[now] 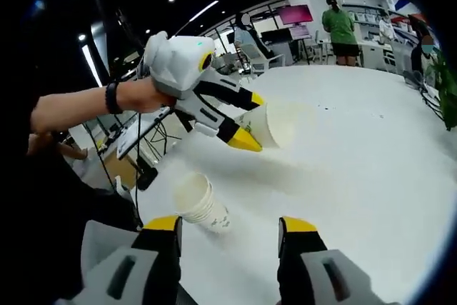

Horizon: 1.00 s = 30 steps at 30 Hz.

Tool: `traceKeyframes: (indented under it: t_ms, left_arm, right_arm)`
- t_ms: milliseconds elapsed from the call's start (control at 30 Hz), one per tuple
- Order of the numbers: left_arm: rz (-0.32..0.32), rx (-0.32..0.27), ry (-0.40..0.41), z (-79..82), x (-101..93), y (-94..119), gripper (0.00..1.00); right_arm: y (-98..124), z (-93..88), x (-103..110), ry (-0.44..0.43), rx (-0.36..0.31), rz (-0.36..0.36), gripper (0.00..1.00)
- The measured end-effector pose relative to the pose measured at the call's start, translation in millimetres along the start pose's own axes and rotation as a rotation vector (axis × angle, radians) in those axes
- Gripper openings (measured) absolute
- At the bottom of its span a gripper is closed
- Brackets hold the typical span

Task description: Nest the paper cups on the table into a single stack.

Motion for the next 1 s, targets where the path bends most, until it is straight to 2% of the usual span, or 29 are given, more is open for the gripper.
traceKeyframes:
  t_ms: [167, 300, 367, 433, 600, 733, 800, 933, 1000]
  left_arm:
    - [0.008, -0.007, 0.006, -12.1, -2.4, 7.8, 0.39]
    - [0.023, -0.020, 0.018, -15.7, -7.4, 19.1, 0.39]
    - [0.029, -0.026, 0.024, -22.8, -5.9, 21.0, 0.39]
    - [0.031, -0.018, 0.024, -26.0, -7.2, 24.3, 0.39]
    - [0.051, -0.032, 0.038, -24.7, -13.3, 38.1, 0.39]
    - [0.059, -0.041, 0.025, -23.5, -17.5, 46.1, 0.39]
    - [0.061, -0.042, 0.028, -25.6, -18.7, 48.7, 0.39]
    - [0.067, -0.061, 0.035, -24.6, -27.2, 56.7, 0.39]
    - [0.068, -0.061, 0.025, -29.3, -29.2, 56.9, 0.39]
  right_arm:
    - [-5.9, 9.9, 1.6, 0.010, -0.001, 0.010, 0.53]
    - [-9.7, 17.0, 2.2, 0.008, -0.007, 0.017, 0.52]
    - [-14.2, 20.1, -3.4, 0.007, -0.011, 0.021, 0.52]
    - [-12.8, 22.8, 1.9, 0.007, -0.012, 0.023, 0.51]
    - [-21.4, 32.8, -5.4, -0.006, -0.023, 0.033, 0.49]
    - [-27.2, 42.6, -3.2, -0.015, -0.027, 0.049, 0.48]
    - [-26.7, 46.5, 4.4, -0.026, -0.033, 0.065, 0.48]
    - [-34.8, 53.7, 2.7, -0.068, -0.049, 0.100, 0.46]
    - [-38.1, 57.8, 4.3, -0.081, -0.056, 0.108, 0.45]
Point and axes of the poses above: the point that each gripper's makers call its tool centre point, and the gripper's own axes: y roughly backward along the fingers, x roughly to its left, z roughly out of its top, the point moved 9 cm from there along y, roughly backward along the fingers, and after that the axes turned 3 degrees about -y, right-handed, at the moved point
